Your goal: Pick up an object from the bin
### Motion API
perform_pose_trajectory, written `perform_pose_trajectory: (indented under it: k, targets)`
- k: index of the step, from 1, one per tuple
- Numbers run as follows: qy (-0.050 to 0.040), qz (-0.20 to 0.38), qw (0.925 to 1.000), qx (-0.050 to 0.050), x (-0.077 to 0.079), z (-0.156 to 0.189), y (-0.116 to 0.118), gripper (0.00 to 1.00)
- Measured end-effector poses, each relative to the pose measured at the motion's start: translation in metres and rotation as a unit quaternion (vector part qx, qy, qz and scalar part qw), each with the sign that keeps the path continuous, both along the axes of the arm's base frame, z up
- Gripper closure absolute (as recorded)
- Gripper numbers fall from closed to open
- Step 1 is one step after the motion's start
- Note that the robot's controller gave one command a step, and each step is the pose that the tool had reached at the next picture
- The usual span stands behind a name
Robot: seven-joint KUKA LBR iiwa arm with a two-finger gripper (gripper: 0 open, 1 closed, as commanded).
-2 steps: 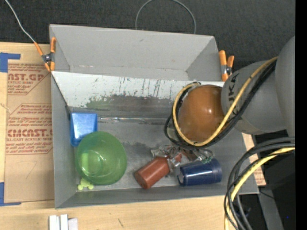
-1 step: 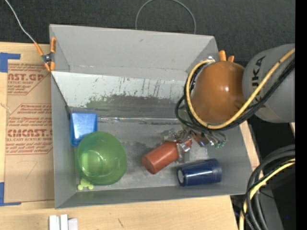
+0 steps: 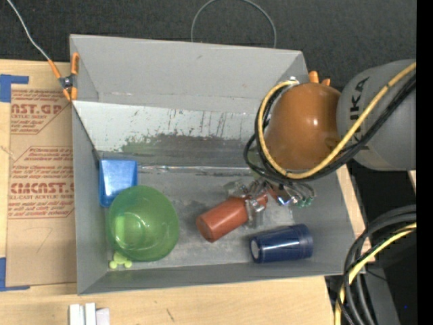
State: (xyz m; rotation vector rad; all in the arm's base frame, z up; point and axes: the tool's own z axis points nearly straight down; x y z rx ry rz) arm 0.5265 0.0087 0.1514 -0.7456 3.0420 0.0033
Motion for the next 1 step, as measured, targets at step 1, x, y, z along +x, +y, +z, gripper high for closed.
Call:
perform_pose_trajectory:
  k: [1]
  targets:
    - [-0.0003,0.012,0.9999,0.0,-0.0161,0.1046,-0.0013,1.0]
